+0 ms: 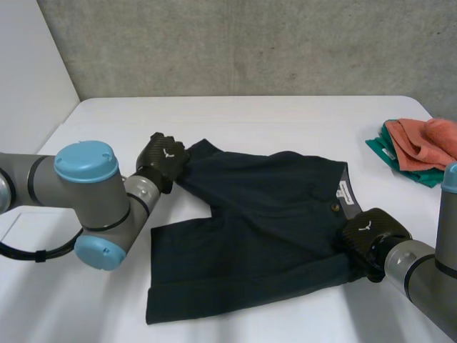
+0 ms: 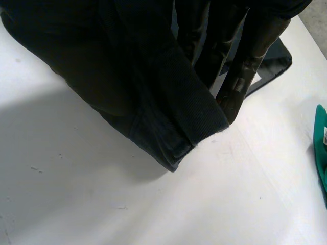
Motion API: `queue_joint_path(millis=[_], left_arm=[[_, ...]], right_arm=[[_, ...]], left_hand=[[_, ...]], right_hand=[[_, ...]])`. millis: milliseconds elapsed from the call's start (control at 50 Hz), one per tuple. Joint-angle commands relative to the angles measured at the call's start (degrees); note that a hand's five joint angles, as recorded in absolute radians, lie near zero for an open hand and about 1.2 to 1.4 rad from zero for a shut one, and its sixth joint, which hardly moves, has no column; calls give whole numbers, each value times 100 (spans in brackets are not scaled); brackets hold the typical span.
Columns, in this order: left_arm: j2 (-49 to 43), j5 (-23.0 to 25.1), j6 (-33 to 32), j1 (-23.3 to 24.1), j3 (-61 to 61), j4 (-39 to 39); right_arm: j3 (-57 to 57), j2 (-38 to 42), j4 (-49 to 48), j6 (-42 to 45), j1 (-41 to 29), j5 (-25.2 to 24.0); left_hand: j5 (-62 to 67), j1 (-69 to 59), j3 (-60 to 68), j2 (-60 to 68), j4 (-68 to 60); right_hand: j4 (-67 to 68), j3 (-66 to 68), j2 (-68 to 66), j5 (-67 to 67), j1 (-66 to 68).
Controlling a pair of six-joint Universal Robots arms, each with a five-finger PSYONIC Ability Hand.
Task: Fold the laundry.
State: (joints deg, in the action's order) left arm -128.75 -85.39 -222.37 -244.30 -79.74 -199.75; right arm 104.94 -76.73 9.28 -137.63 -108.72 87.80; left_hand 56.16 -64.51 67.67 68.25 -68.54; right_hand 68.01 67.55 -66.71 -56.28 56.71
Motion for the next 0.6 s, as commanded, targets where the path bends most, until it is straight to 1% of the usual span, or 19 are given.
queue_joint_path(millis=[20,80,160,180,200,220,240,260,360,440,460,520,540,600], left_arm=[[43,-487,-930,163,-174,226],[-27,-645,-957,242,-113,235],[-185,-628,-887,409,-95,235],[-194,-628,-878,453,-95,243],[-194,-619,-860,497,-86,244],[-194,-637,-843,558,-69,244],[-177,-663,-825,576,-51,235],[-159,-672,-808,585,-33,217],[218,-698,-562,498,64,235],[947,-698,-44,208,-155,340],[1201,-681,279,147,-295,471],[1615,-637,790,128,-525,796],[1877,-620,1114,128,-682,1076],[2204,-558,1520,137,-973,1595]], right_arm=[[-9,0,4,-9,0,9],[0,-8,4,0,0,18],[0,-8,4,0,9,27],[0,-17,12,0,18,27],[0,-17,4,0,18,27],[0,-26,12,0,52,27],[0,-43,4,0,79,27],[-9,-61,4,0,97,18],[-44,-131,-23,-18,141,18],[-114,-149,-119,-211,141,9],[-140,-158,-145,-342,141,0],[-176,-149,-154,-483,132,-9],[-184,-149,-155,-518,141,-9],[-184,-149,-163,-545,141,-17]], left_hand=[[1384,-1549,1233,1175,-1146],[1384,-1549,1233,1175,-1146],[1384,-1549,1233,1175,-1146],[786,-951,636,577,-548],[-252,87,-403,-461,490],[-2894,2729,-3044,-3103,3132],[-3819,3654,-3970,-4028,4057],[-4045,3880,-4196,-4254,4283],[-4266,4101,-4417,-4475,4504],[-4098,3933,-4249,-4307,4336],[-4048,3883,-4198,-4257,4286],[-3997,3832,-4148,-4206,4235],[-3864,3699,-4014,-4073,4102],[-3845,3680,-3996,-4054,4083]], right_hand=[[1199,1245,-1329,-1372,2329],[1199,1245,-1329,-1372,2329],[1199,1245,-1329,-1372,2329],[1199,1245,-1329,-1372,2329],[1199,1245,-1329,-1372,2329],[1199,1245,-1329,-1372,2329],[1199,1245,-1329,-1372,2329],[1199,1245,-1329,-1372,2329],[1199,1245,-1329,-1372,2329],[1199,1245,-1329,-1372,2329],[1199,1245,-1329,-1372,2329],[1199,1245,-1329,-1372,2329],[1199,1245,-1329,-1372,2329],[1199,1245,-1329,-1372,2329]])
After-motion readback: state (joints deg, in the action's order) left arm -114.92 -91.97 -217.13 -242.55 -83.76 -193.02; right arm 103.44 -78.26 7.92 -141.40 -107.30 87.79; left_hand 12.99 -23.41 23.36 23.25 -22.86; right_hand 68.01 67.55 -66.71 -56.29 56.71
